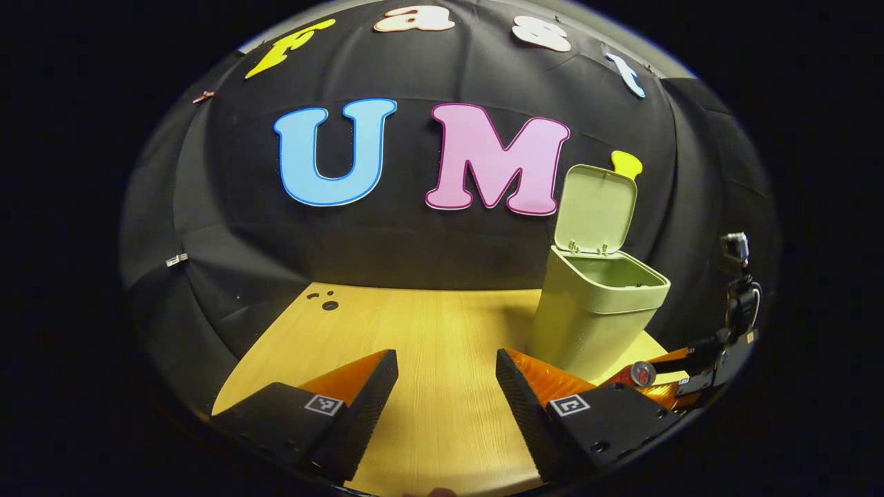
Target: Press the lid of the desktop garbage bin to open it, pick up the crumpled paper on the desktop and throw it into the bin, then pick up the pop can on the desktop and drop it into the bin, and finally close the garbage bin lid.
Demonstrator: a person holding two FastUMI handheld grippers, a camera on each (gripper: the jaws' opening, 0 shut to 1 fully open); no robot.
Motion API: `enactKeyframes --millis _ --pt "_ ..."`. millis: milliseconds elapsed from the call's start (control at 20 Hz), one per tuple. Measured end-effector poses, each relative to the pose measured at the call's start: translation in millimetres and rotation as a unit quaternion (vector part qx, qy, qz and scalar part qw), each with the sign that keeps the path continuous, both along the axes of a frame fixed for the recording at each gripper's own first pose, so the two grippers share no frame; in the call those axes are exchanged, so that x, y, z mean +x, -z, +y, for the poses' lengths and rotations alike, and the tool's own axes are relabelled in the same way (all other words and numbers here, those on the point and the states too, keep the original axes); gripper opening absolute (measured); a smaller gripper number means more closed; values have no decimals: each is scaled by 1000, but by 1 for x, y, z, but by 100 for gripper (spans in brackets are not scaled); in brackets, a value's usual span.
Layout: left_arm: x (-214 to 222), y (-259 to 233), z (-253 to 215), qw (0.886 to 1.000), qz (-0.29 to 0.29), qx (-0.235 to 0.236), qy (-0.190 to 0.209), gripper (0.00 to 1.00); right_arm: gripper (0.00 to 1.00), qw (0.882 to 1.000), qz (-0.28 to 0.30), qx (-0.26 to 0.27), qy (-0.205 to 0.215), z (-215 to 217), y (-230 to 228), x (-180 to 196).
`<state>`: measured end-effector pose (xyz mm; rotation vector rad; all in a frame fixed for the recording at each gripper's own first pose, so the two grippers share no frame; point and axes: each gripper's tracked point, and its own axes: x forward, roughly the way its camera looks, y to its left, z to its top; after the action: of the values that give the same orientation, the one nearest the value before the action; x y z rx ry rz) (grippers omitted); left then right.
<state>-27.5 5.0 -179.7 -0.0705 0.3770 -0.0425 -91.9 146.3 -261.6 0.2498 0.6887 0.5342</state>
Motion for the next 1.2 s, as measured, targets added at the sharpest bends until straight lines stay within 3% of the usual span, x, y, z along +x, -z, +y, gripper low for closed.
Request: enactKeyframes --millis 400,700,900,1200 --pt "2 1 3 1000 0 -2 -3 93 82 997 -64 42 21 -8 -80 30" --pt "2 0 7 1000 -1 -3 -8 93 82 986 -132 85 53 -26 -145 70" --pt "1 0 9 1000 -1 -2 -9 93 82 979 -172 71 88 -62 -162 103" --pt "2 0 12 1000 0 0 -11 93 82 975 -162 39 147 -107 -146 145"
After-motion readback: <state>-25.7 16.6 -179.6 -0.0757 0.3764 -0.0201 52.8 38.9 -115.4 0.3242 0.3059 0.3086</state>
